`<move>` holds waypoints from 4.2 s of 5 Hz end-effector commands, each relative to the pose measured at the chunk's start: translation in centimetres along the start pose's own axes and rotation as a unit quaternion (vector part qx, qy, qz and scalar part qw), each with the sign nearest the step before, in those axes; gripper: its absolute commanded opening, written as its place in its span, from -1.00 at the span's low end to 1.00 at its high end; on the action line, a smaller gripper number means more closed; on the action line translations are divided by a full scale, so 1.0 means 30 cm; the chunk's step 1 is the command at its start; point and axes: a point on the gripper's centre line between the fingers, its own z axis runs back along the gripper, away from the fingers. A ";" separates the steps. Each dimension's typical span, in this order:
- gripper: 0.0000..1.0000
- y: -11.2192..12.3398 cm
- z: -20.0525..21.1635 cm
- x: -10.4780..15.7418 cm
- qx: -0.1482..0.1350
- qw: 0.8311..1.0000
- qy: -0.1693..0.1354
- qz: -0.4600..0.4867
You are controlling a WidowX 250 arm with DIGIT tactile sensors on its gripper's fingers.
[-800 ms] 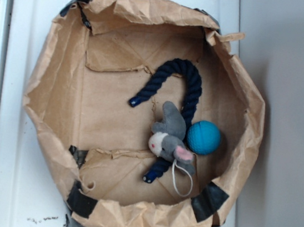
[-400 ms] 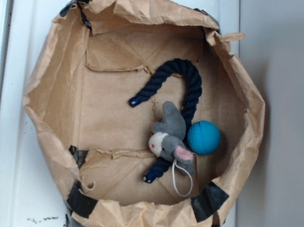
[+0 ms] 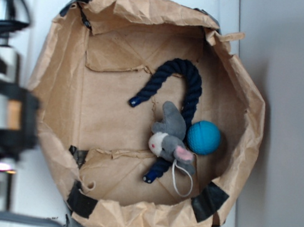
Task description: Grab the blue rope.
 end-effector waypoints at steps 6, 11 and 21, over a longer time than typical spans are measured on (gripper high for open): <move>1.00 0.242 -0.239 0.202 -0.023 0.994 0.018 0.107; 1.00 0.186 -0.355 0.277 -0.033 0.988 -0.038 0.146; 1.00 0.276 -0.574 0.383 0.009 0.980 -0.089 0.175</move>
